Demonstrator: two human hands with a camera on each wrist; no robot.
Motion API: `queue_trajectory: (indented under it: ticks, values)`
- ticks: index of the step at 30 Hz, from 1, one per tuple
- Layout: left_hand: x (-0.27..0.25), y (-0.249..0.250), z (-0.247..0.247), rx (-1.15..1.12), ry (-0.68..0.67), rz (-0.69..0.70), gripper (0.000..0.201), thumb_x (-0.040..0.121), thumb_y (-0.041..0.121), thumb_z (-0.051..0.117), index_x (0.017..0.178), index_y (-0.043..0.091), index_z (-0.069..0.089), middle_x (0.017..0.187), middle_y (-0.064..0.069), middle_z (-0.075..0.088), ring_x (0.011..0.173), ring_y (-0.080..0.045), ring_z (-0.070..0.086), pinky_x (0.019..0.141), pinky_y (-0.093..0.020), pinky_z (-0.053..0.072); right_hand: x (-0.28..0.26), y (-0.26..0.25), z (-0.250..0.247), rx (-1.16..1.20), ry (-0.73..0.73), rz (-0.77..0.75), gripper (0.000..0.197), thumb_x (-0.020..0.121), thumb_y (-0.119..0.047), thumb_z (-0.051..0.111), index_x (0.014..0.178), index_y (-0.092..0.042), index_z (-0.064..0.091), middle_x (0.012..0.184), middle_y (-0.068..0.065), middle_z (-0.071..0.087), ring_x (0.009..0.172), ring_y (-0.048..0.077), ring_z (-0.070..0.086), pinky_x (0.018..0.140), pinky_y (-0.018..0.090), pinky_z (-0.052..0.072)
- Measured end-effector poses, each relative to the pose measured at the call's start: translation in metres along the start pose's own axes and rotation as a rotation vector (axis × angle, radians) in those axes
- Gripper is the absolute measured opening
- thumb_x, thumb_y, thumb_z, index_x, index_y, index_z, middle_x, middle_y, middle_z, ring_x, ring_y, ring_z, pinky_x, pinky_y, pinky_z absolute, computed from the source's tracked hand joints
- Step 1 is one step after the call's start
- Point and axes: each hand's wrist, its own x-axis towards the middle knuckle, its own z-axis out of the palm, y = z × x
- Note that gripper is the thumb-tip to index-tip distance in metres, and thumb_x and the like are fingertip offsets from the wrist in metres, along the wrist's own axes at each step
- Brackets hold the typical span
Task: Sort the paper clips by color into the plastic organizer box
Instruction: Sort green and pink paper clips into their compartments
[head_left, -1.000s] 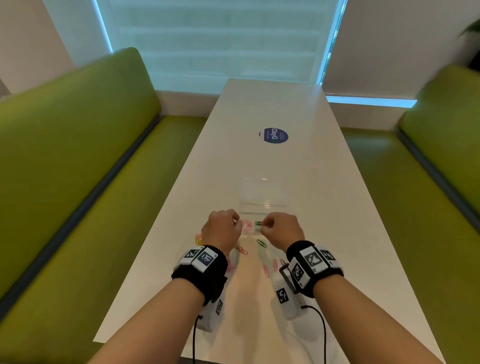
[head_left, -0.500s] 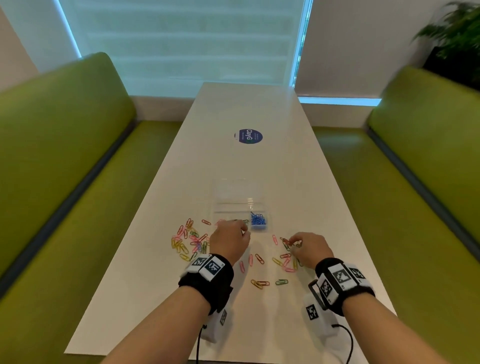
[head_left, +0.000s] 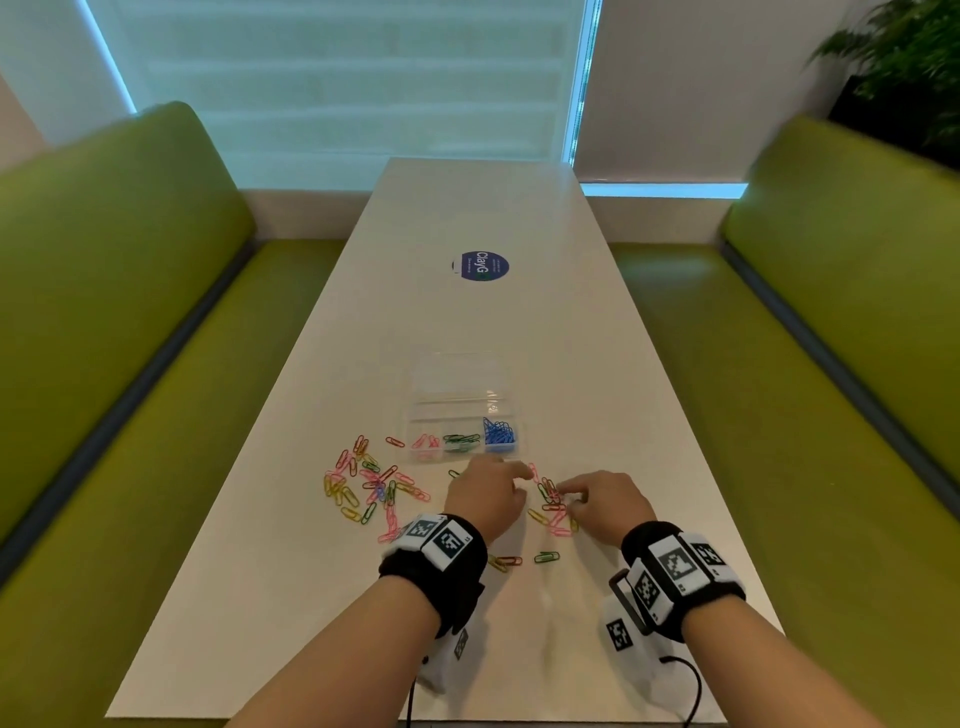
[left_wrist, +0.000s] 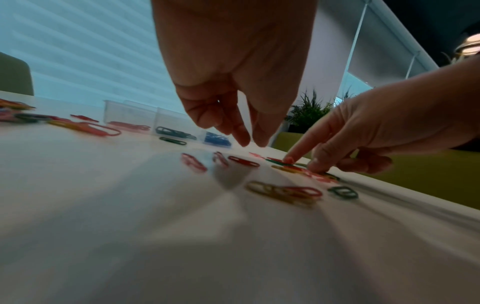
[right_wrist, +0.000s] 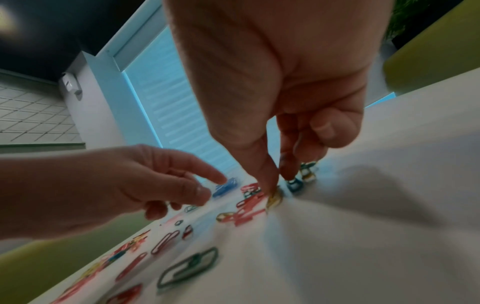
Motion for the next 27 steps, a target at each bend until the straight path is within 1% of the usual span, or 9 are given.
queue_trajectory:
  ticks: [3,5,8,11,14,17,22,25,27]
  values:
    - [0.001,0.008,0.008,0.031,-0.097,0.054,0.038,0.094,0.022,0.047,0.129,0.033,0.056,0.124,-0.004,0.053,0.123,-0.019,0.046,0.099,-0.034,0.042,-0.004,0.0,0.003,-0.028,-0.003,-0.022,0.03,0.089,-0.021,0.053,0.111,-0.032,0.069,0.117,-0.007,0.067,0.106,0.014,0.061,0.091,0.029,0.05]
    - [0.001,0.012,0.011,0.056,-0.128,0.064,0.038,0.094,0.022,0.047,0.129,0.034,0.056,0.126,-0.004,0.052,0.126,-0.019,0.041,0.1,-0.035,0.04,-0.005,0.001,0.001,-0.041,0.001,-0.022,0.028,0.088,-0.021,0.054,0.108,-0.031,0.071,0.115,-0.005,0.068,0.105,0.015,0.061,0.09,0.03,0.05]
    - [0.002,0.014,0.012,0.091,-0.098,0.064,0.035,0.096,0.023,0.045,0.126,0.029,0.06,0.125,-0.004,0.054,0.128,-0.02,0.038,0.1,-0.036,0.04,-0.006,0.003,-0.002,-0.057,0.022,-0.009,0.025,0.088,-0.02,0.055,0.105,-0.027,0.072,0.116,-0.004,0.067,0.107,0.015,0.06,0.091,0.028,0.049]
    - [0.002,0.013,0.008,0.13,-0.047,0.065,0.032,0.097,0.024,0.044,0.122,0.024,0.064,0.123,-0.005,0.055,0.127,-0.021,0.038,0.099,-0.034,0.041,-0.006,0.003,-0.003,-0.052,0.045,-0.013,0.023,0.088,-0.024,0.058,0.107,-0.024,0.071,0.119,-0.004,0.065,0.11,0.014,0.059,0.093,0.028,0.047]
    - [0.003,0.011,0.004,0.175,-0.019,0.034,0.032,0.097,0.025,0.044,0.121,0.019,0.064,0.123,-0.007,0.055,0.13,-0.022,0.036,0.098,-0.035,0.042,-0.007,-0.001,-0.001,-0.048,0.029,-0.019,0.024,0.086,-0.029,0.062,0.109,-0.025,0.07,0.115,-0.002,0.066,0.106,0.015,0.06,0.09,0.028,0.048]
    - [0.003,0.01,0.002,0.189,-0.002,0.012,0.031,0.095,0.025,0.046,0.119,0.018,0.064,0.126,-0.006,0.055,0.133,-0.022,0.033,0.1,-0.036,0.042,-0.008,-0.004,0.0,-0.053,0.029,-0.008,0.022,0.084,-0.031,0.066,0.104,-0.025,0.071,0.109,-0.003,0.067,0.102,0.015,0.06,0.085,0.028,0.048]
    - [0.004,0.013,0.006,0.15,-0.057,0.043,0.031,0.093,0.026,0.051,0.121,0.02,0.062,0.126,-0.005,0.054,0.132,-0.02,0.035,0.102,-0.036,0.041,-0.008,-0.005,0.0,-0.067,0.005,-0.004,0.013,0.082,-0.028,0.067,0.093,-0.021,0.072,0.102,-0.003,0.068,0.097,0.015,0.06,0.082,0.029,0.049]
    - [0.004,0.018,0.01,0.141,-0.107,0.071,0.03,0.092,0.029,0.054,0.12,0.023,0.062,0.126,-0.004,0.054,0.129,-0.019,0.038,0.1,-0.035,0.041,-0.009,-0.005,-0.001,-0.055,-0.014,-0.002,0.01,0.083,-0.023,0.067,0.092,-0.019,0.071,0.102,-0.002,0.067,0.097,0.015,0.061,0.082,0.028,0.048]
    - [0.004,0.021,0.014,0.141,-0.135,0.078,0.028,0.092,0.032,0.056,0.118,0.025,0.064,0.13,-0.006,0.053,0.129,-0.019,0.038,0.099,-0.036,0.042,-0.01,-0.004,-0.001,-0.053,-0.023,-0.007,0.009,0.084,-0.02,0.064,0.091,-0.018,0.07,0.102,-0.002,0.067,0.097,0.016,0.06,0.081,0.028,0.048]
